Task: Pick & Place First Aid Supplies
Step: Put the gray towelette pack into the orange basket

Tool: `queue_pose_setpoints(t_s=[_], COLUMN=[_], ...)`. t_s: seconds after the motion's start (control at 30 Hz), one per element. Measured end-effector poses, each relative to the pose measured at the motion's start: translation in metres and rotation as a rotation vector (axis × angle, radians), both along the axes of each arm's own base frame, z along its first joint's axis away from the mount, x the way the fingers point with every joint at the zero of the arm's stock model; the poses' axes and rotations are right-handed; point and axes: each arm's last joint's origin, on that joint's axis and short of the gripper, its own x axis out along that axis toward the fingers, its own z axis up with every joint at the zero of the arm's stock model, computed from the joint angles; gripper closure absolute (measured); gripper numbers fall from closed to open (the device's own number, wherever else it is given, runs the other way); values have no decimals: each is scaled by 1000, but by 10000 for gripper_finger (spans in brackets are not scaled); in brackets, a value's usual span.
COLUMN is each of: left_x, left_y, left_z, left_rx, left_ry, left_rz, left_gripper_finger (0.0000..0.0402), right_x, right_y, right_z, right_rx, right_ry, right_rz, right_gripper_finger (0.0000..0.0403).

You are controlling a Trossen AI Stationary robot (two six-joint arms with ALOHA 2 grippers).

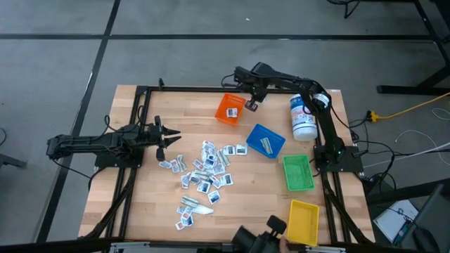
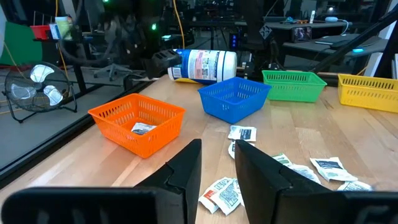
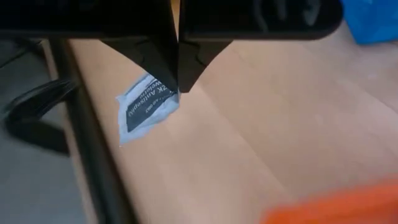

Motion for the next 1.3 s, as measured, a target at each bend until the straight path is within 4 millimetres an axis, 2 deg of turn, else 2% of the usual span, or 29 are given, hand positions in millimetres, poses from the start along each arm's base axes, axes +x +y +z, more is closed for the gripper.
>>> queue_pose_setpoints(t_s=[0.2,0.47,0.63,0.77,0.93,1.3], left_x=[0,0,0,0,0,0], left_y=[0,0,0,0,0,0], left_z=[0,0,0,0,0,0], left_rx=[0,0,0,0,0,0], left_ry=[0,0,0,0,0,0], left_rz=[0,0,0,0,0,0], left_gripper_finger=[311,309,310,309,311,311], right_x=[27,57,70,76,78,78], right_y=[26,67,83,89,92,93], right_z=[17,19,20,22,21,21], right_rx=[-61,-133,-168,-189,-99,-84], right_ry=[-52,-61,-74,-110,-166,-179], right_rz=[131,388,516,552,604,605], right_gripper_finger=[402,402,402,402,402,395])
